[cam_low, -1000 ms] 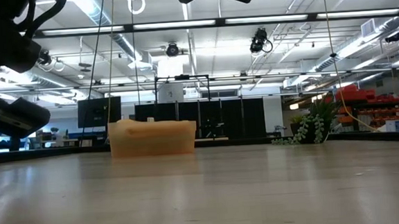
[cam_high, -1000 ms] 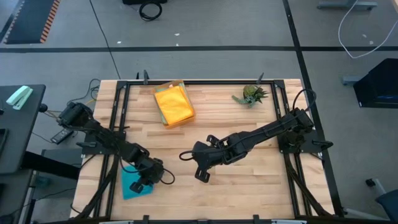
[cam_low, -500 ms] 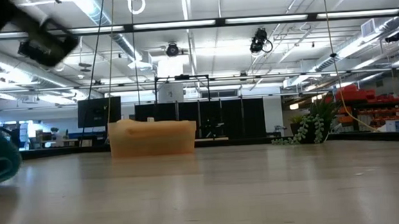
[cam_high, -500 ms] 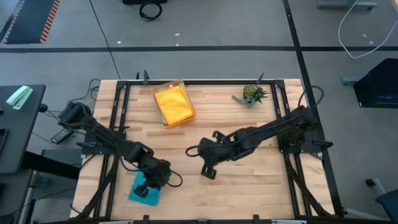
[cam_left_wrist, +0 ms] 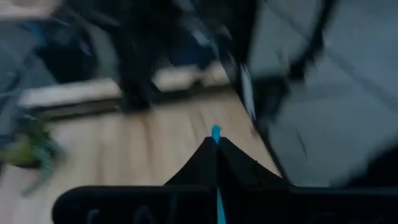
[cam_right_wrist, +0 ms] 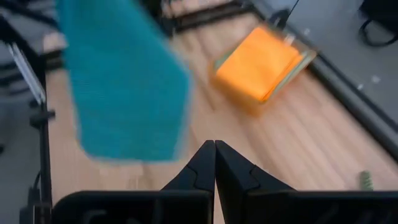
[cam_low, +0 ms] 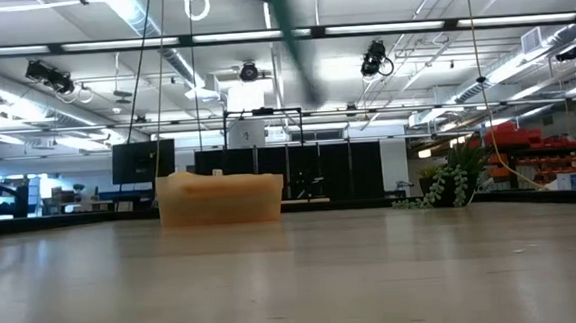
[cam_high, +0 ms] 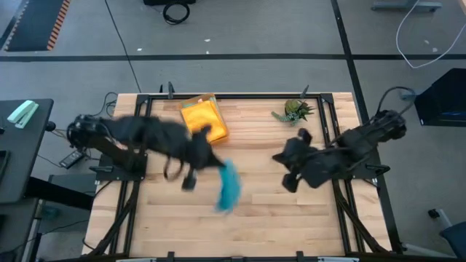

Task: Fold microfiber towels
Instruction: Fold the blue microfiber cloth

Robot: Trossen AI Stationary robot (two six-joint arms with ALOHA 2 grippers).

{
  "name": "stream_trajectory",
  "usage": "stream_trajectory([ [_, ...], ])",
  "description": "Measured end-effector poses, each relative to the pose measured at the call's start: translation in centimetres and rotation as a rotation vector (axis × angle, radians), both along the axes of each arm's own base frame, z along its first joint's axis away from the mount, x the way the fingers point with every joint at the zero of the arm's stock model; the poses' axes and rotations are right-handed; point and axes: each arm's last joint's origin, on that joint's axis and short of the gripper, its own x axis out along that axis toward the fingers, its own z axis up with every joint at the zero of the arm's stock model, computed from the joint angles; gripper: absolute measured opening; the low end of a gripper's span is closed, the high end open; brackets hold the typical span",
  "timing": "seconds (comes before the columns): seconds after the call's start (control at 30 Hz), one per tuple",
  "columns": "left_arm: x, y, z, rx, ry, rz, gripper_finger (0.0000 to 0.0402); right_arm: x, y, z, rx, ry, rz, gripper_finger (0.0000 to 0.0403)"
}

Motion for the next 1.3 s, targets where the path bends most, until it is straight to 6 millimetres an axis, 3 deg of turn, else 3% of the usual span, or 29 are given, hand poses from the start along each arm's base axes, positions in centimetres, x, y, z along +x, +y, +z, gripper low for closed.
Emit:
stream_trajectory([
  [0.1, -0.7, 2.2, 2.6, -0.103, -0.054, 0.097, 0.0005, -1.5, 0.3, 0.7, -0.016, -0.040, -0.006, 0.0015],
  [0.27, -0.2, 2.8, 1.2, -0.182, 0.062, 0.141, 0.0009, -2.3, 0.8, 0.7, -0.048, -0.064, -0.038, 0.0015],
  [0.5, 2.1, 2.0, -1.8, -0.184, 0.174, 0.153, 0.0010, 0.5, 1.5, -1.6, -0.159, 0.027, -0.049, 0.0038],
  [0.67, 2.1, 2.0, -2.0, -0.185, 0.193, 0.157, 0.0009, 3.9, -0.1, -3.4, -0.094, 0.136, 0.041, 0.0107],
  [0.8, 1.8, 1.6, -2.2, -0.235, 0.238, 0.127, 0.0005, 6.0, -0.7, -5.8, -0.021, 0.104, 0.204, 0.0165],
  [0.93, 0.7, -0.5, -2.7, -0.315, 0.360, 0.030, 0.0013, 6.3, -1.2, -8.9, 0.043, 0.030, 0.351, 0.0189],
  [1.03, -0.2, -2.8, -3.0, -0.331, 0.425, -0.033, 0.0007, 5.9, -1.4, -10.7, 0.101, -0.100, 0.365, 0.0190],
  [1.17, -1.8, -5.6, -2.8, -0.376, 0.470, -0.092, 0.0008, 5.7, -2.0, -12.7, 0.138, -0.266, 0.321, 0.0187],
  [1.3, -3.3, -7.9, -2.9, -0.393, 0.511, -0.049, 0.0011, 6.1, -3.3, -14.0, 0.005, -0.324, 0.152, 0.0186],
])
